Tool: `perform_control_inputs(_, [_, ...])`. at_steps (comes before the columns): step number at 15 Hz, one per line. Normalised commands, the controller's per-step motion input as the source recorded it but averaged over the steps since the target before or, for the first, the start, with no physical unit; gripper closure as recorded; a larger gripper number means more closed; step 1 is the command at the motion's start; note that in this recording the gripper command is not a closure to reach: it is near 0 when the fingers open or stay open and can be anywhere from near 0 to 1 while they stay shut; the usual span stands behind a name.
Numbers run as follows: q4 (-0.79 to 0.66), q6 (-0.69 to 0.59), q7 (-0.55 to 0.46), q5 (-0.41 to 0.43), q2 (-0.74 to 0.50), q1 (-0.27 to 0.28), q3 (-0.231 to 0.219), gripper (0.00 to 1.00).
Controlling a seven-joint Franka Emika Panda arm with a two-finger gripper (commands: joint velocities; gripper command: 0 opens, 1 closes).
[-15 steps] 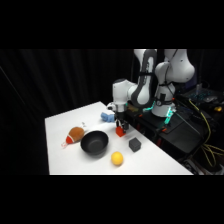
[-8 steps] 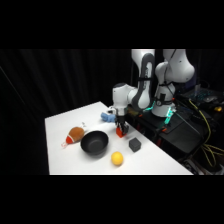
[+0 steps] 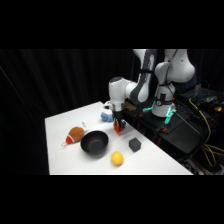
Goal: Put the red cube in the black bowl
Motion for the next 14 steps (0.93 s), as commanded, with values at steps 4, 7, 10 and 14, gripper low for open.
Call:
perform_control_inputs(4, [0.30,-0.69,0.22,-0.250,-0.40,0.107,-0.110,1.00])
perform_control_inputs(7, [0.38,-0.46,0.09,-0.067,-0.06,0.063,-0.027,1.00])
perform_control_inputs(10, [0.40,-0.28,0.04,0.002,0.13,0.063,-0.004,1.00])
perform_control_inputs(14, [0.52,-0.16,-0.03,0.094,0.30,0.054,0.019,1.00])
